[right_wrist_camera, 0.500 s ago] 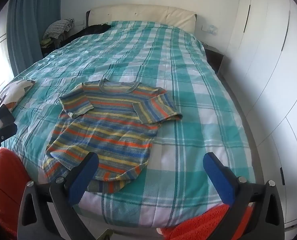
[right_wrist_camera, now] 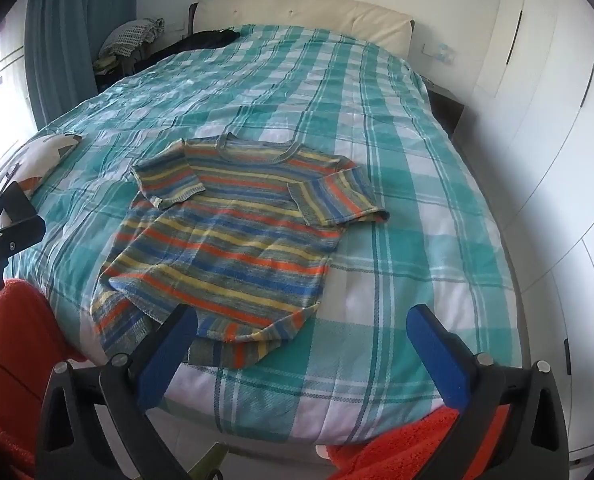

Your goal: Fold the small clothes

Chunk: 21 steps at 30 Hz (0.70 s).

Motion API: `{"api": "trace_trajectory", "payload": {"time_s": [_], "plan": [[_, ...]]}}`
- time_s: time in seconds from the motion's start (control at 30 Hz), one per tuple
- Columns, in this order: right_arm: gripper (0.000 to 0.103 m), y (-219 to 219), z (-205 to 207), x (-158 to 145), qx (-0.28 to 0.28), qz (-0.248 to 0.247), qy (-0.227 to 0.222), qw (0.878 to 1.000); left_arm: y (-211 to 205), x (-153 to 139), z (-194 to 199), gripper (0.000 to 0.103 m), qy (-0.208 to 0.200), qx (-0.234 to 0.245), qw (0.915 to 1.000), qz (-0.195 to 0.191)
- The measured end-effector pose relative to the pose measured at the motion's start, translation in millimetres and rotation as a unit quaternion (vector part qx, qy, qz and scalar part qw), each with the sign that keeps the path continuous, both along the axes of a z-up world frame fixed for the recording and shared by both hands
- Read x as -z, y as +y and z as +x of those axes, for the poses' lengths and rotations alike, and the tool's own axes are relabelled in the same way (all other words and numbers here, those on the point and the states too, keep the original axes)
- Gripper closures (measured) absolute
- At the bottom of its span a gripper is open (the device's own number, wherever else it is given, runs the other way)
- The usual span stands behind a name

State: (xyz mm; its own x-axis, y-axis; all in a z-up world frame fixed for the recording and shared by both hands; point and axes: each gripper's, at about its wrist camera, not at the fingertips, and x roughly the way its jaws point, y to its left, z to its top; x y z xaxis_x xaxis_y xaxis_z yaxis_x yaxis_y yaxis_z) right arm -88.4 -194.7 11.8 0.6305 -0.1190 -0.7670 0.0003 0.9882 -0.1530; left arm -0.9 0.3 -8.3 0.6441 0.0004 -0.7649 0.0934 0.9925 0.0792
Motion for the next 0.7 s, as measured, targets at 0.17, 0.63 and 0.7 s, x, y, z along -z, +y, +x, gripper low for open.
{"api": "trace_trajectory", "payload": {"time_s": [0.17, 0.63, 0.7], "plan": [[0.000, 1.6, 12.2, 6.8, -0.001, -0.006, 0.003, 1.000, -1.9, 5.4, -0.6, 0.000, -0.002, 0.000, 1.0000, 0.009], [0.000, 0.8, 17.9, 15.0, 0.027, -0.035, 0.009, 0.999, -14.3, 30.0, 4.9, 0.000, 0.033, 0.025, 0.9983, 0.041], [0.000, 0.6, 17.2, 15.0, 0.030, -0.039, 0.008, 0.999, -14.9, 30.6, 5.6, 0.000, 0.032, 0.022, 0.9984, 0.041]]}}
